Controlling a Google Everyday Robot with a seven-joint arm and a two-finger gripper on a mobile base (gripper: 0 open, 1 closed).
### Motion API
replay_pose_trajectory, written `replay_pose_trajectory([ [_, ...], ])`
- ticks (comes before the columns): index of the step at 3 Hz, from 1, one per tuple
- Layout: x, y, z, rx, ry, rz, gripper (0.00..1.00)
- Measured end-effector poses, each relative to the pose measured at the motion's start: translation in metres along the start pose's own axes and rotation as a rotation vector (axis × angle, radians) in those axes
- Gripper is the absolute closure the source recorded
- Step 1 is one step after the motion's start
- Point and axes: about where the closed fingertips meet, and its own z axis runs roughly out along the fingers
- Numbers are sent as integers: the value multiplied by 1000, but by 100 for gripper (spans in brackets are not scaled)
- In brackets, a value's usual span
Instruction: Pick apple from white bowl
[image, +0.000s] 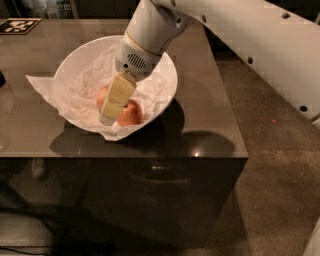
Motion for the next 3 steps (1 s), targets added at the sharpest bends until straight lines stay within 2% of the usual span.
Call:
replay_pose_trajectory([
  [2,6,-14,-11,86,23,43,0],
  [3,10,-31,-5,113,26,71,0],
])
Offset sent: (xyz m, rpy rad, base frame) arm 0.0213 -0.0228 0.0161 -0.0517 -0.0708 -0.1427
